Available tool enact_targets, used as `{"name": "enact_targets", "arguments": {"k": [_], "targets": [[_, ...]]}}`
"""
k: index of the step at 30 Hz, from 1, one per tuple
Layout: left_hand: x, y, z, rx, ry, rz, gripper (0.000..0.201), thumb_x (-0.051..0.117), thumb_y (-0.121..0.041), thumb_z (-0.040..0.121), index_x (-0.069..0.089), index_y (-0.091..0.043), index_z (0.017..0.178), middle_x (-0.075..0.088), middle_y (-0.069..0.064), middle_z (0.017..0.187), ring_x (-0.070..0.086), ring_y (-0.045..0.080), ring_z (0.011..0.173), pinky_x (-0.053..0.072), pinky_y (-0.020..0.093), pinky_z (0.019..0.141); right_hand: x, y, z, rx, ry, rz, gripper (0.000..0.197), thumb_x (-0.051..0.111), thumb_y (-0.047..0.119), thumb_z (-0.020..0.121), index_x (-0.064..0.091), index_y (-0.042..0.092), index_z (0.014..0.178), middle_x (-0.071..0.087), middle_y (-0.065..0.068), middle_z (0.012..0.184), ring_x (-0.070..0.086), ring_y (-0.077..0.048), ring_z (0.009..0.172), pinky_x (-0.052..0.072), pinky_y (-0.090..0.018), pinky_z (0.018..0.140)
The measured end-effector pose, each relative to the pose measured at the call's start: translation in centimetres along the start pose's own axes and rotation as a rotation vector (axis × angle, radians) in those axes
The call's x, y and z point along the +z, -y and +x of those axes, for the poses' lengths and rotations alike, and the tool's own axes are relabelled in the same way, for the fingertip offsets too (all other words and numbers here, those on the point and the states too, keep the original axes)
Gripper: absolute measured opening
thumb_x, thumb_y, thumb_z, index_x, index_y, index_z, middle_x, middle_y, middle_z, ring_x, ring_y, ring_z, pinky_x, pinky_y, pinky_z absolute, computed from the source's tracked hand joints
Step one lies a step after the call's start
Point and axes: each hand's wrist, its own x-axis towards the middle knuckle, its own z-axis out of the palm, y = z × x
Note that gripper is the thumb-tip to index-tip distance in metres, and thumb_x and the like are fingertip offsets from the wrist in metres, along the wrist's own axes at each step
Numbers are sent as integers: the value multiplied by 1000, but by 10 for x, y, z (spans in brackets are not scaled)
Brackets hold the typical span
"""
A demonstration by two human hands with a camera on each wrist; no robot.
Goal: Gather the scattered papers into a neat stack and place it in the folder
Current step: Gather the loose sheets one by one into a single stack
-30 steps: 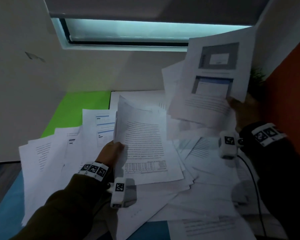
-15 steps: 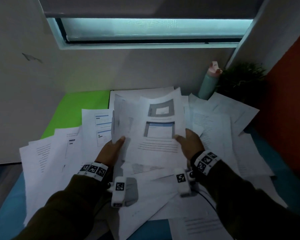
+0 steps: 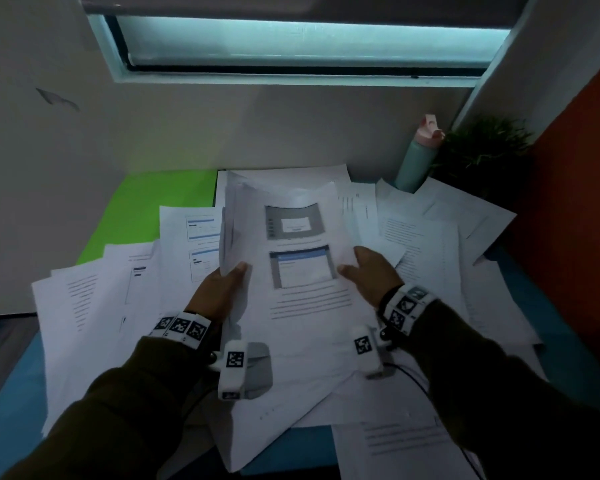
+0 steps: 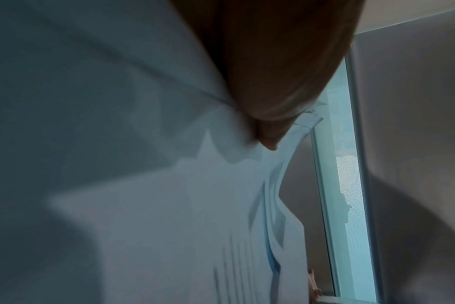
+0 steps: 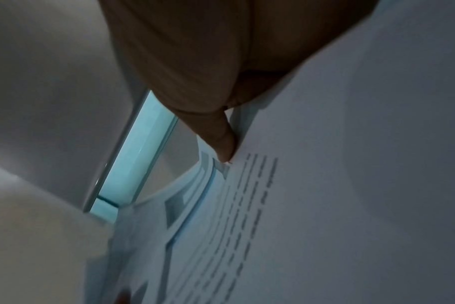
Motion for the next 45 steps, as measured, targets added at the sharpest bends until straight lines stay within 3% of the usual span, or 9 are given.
{"name": "enact_targets", "arguments": {"k": [3,8,15,18,22,26,31,40,45], "targets": [[-2,5,4,0,1,64,47,51,-44,98,61,-5,123,63,13,101,60,25,81,42,29,72,29,9,-2,-19,14,77,10,62,16,91,56,12,85,58,2,82,54,-16,83,36,-6,56],[-1,15,10,10,-1,63,45,54,-43,96,61,-8,122,67,16,102,62,27,80,48,34,77,31,10,2,30,25,84,19,67,22,87,59,5,91,60,-5,86,56,-19,80,45,-28,71],[1,17,14,14,-8,39,61,58,-57,83,64,-7,116,69,22,98,65,34,82,53,43,79,-81,-57,9,509,-405,-152,69,77,34,74,46,8,130,44,-19,134,48,-36,121,45,-40,98],[2,18,14,17,-3,48,42,56,-46,94,63,-8,110,68,18,89,64,31,73,52,38,72,-108,-82,3,663,-390,-138,80,79,32,72,36,0,132,48,-21,131,52,-37,115,48,-37,90],[1,18,13,40,0,28,42,59,-48,88,63,-12,110,70,18,92,65,28,72,51,35,69,-107,-91,3,534,-371,-33,59,76,16,78,47,-4,125,57,-6,111,59,-28,106,43,-25,77],[2,19,13,50,-5,19,29,57,-38,96,61,-13,110,68,15,91,64,26,73,49,32,67,-111,-88,2,373,-371,-90,33,65,15,86,59,0,115,64,-15,116,61,-32,103,48,-31,81],[1,20,14,38,14,-10,36,60,-41,93,63,-11,113,70,15,90,65,28,72,51,33,65,-130,-87,-9,297,-470,-153,38,57,15,93,55,-2,126,55,-23,130,53,-37,119,44,-42,101],[5,18,11,30,3,-23,33,58,-39,95,62,-9,109,68,15,81,64,31,68,53,35,63,-158,-77,-27,211,-543,-190,31,45,4,97,59,-5,123,59,-23,126,55,-37,119,39,-33,99],[4,15,8,34,3,-6,30,57,-38,96,60,-11,108,67,12,82,64,30,71,52,34,64,-179,-62,-36,168,-696,-322,31,41,13,99,56,3,125,58,-23,127,55,-38,116,41,-40,97]]}}
